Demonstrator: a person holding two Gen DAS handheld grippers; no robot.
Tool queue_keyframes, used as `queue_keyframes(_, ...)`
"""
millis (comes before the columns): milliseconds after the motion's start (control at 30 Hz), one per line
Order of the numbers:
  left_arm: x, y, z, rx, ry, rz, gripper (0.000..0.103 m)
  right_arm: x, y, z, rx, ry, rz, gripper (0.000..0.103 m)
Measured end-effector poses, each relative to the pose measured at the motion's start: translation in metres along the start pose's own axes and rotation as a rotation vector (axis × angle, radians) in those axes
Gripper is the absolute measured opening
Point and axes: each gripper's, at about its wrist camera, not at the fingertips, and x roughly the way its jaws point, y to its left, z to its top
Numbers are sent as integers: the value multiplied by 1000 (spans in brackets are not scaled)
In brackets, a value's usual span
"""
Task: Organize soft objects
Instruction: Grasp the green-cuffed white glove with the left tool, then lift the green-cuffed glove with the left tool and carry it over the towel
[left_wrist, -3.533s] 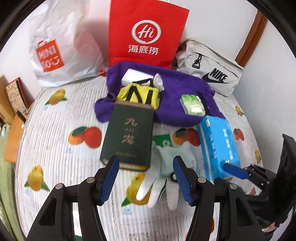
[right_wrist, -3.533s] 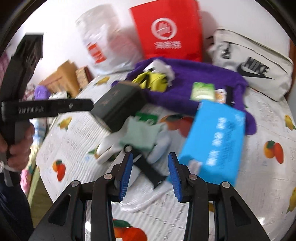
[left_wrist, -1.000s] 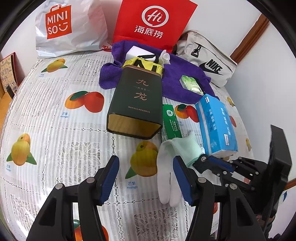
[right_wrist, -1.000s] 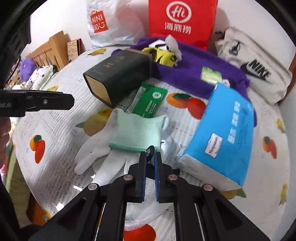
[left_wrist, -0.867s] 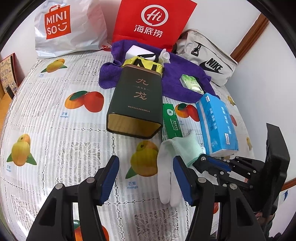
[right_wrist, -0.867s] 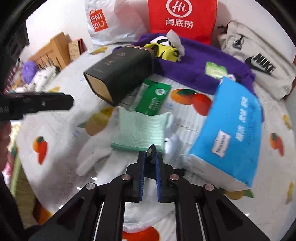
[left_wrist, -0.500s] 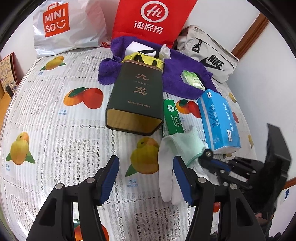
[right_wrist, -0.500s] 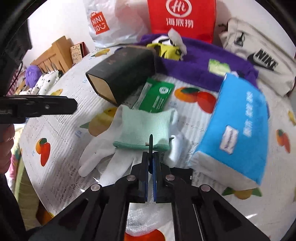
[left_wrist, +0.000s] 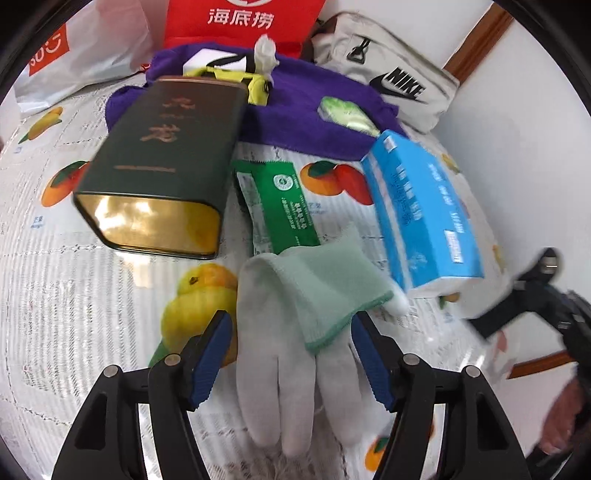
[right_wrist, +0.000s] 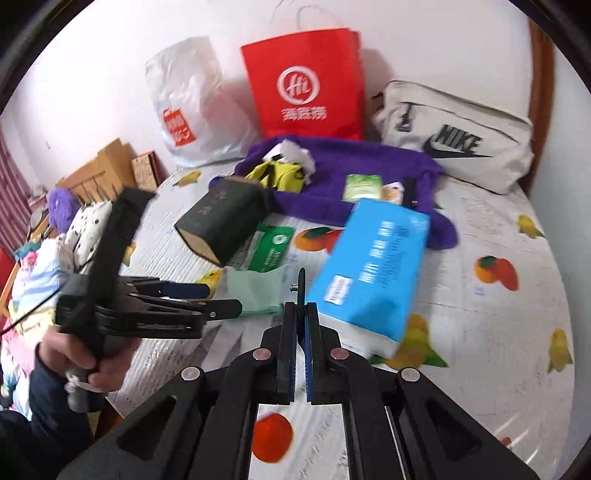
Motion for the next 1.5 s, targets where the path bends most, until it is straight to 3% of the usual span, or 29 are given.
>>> queue_keyframes(133, 6, -15, -4, 61, -38, 61, 62, -6, -16, -7, 44, 2, -13, 4)
queue_keyframes(200, 7, -19, -6, 83, -52, 81, 45, -4, -19, -10, 55, 7, -7, 4)
queue_keyframes(267, 6, -20, -5, 96, -43, 51, 16, -2, -20, -13, 58, 12, -8, 4)
queue_keyframes(300, 6, -20, -4, 90, -37, 19, 14, -1, -21, -13, 61, 15, -4, 4)
queue_keyframes(467, -17, -23, -6, 122, -83, 29, 13, -1, -21, -13, 56, 9, 5, 4)
queue_keyframes(767, -64, -9, -4, 80, -140, -17, 13, -3, -21, -8, 71, 13, 1, 4)
queue_keyframes(1067, -105, 23, 3, 14, -226, 52, 13, -4, -22, -2, 68, 3, 3, 4)
queue_keyframes(1500, -123, 55, 35, -57, -272, 66, 13, 2, -28, 32, 63, -28, 7, 4)
